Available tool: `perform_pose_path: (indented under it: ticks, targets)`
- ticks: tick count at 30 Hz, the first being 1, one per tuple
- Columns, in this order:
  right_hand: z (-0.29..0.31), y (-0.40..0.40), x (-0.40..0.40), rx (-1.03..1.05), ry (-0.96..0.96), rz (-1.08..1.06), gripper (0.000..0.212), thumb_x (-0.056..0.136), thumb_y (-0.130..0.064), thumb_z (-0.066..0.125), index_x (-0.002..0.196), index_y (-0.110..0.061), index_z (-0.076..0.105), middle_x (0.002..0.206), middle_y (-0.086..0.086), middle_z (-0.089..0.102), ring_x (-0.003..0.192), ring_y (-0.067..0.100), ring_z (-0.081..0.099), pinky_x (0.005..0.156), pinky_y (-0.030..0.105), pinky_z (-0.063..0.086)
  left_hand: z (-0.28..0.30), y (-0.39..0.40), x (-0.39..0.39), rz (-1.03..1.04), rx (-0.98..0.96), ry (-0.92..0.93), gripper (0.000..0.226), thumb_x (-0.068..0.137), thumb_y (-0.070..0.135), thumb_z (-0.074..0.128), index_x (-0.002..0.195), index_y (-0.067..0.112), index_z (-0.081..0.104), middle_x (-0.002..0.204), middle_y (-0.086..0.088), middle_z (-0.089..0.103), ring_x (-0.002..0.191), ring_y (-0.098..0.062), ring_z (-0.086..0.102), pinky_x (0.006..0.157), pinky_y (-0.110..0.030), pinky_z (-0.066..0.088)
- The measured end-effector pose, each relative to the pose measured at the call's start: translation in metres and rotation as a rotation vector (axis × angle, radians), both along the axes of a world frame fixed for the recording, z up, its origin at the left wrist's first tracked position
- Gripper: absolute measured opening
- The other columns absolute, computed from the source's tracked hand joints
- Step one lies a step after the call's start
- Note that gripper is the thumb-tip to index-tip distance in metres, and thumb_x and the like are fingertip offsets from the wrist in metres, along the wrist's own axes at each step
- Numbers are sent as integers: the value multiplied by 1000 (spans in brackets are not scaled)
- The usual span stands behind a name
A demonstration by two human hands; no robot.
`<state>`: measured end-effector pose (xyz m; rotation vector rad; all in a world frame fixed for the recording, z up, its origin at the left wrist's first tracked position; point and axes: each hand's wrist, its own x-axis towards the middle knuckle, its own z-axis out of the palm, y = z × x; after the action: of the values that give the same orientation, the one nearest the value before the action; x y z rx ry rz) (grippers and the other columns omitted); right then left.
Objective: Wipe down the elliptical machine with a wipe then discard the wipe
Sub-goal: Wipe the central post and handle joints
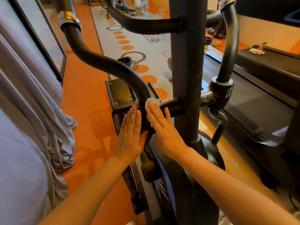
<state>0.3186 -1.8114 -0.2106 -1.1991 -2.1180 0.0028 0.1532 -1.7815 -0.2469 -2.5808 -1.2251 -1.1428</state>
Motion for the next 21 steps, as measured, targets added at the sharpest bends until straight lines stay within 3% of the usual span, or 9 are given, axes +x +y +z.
perform_pose_path:
  ticks: [3, 8, 11, 14, 18, 21]
  targets:
    - [11, 0, -1, -18, -23, 1, 57, 94, -5, 27, 151, -1, 26, 161, 10, 16, 151, 26, 8, 123, 44, 0, 1, 2, -4, -39, -39, -20, 80, 100, 34, 41, 156, 20, -15, 165, 2, -17, 153, -21, -3, 125, -35, 3]
    - [17, -2, 11, 21, -128, 25, 60, 90, -1, 30, 150, -5, 29, 160, 7, 20, 150, 20, 10, 123, 42, 4, 2, 7, -10, -48, -33, 16, 79, 100, 36, 40, 156, 21, -15, 165, 4, -16, 153, -18, -4, 124, -32, 2]
    - [25, 2, 6, 17, -91, 55, 56, 93, 2, 44, 148, -4, 34, 157, 11, 28, 149, 21, 16, 122, 41, 15, 2, 7, -11, -44, -27, 26, 78, 101, 37, 38, 156, 22, -15, 164, 6, -17, 152, -15, -5, 124, -31, 1]
    - [24, -1, 7, 15, -86, 74, 68, 87, 11, 58, 148, -6, 34, 157, 7, 26, 149, 23, 18, 118, 44, 26, 2, 8, -11, -52, -36, 21, 75, 103, 40, 34, 156, 22, -15, 164, 7, -17, 152, -14, -5, 124, -32, 1]
    - [26, -2, 23, 31, -166, 68, 77, 83, 17, 58, 150, -9, 29, 159, 2, 23, 149, 22, 16, 117, 46, 30, 1, 9, -12, -53, -19, 36, 68, 106, 48, 22, 157, 20, -13, 165, 6, -16, 153, -16, -4, 124, -34, 3]
    - [32, 0, 7, 38, -163, 87, 59, 90, 5, 51, 146, -4, 37, 155, 10, 32, 147, 21, 14, 116, 48, 28, 4, 7, -11, -49, -66, 31, 71, 104, 46, 28, 157, 22, -13, 165, 5, -14, 153, -16, -2, 124, -34, 3]
